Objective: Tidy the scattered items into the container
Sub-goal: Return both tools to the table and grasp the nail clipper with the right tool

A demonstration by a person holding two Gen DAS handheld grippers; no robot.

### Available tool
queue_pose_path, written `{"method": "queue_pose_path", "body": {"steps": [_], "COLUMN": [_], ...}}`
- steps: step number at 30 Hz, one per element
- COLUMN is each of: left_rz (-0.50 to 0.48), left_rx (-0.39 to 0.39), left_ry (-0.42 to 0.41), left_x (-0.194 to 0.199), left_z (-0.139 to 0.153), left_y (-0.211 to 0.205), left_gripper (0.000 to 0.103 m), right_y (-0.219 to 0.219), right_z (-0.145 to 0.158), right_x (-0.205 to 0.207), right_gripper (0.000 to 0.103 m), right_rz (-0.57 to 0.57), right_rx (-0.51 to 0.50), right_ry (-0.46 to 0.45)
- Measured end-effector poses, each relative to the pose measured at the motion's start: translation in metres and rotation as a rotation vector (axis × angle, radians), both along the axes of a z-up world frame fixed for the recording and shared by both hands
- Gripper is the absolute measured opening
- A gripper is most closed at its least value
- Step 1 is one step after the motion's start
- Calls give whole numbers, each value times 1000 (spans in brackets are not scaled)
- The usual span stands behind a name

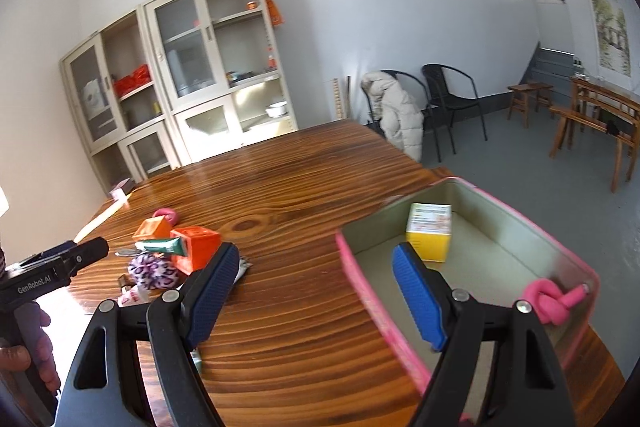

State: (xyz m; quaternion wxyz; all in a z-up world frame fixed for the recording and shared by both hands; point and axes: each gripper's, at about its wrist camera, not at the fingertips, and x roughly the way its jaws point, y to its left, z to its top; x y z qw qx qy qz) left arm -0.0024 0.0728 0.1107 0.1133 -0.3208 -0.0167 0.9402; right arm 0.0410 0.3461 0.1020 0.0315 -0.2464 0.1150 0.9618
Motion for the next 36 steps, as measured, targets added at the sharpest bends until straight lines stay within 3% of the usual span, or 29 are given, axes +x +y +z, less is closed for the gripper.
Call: {"method": "queue_pose_path", "body": {"steps": [4,9,13,15,18,36], "left_rz": [84,126,105,100,95,89], "left_rx": [40,2,-14,-31,-41,-47], "left_ry": [-3,-1,-63,-81,-99,-135], "left_x": [-4,-3,-8,-9,-11,-14], "left_z": [-3,-18,-40,-47,-50,-59], "left_y": [-47,-70,-74,-74,-73,-70], "left_gripper": [94,94,94,94,94,94], "right_y": [-25,-51,-65,-68,-72,-101], "right_z": [-4,-22,-41,-50,-65,-91], "right_x": [-22,-55,-81,-91,-100,-124], "right_gripper": [82,82,78,67,58,54], "right_rz": [55,92,94,96,108,166], "right_rx": [-8,28,71,76,82,215], "right_ry": [-33,-108,-180,-216,-265,-358]}}
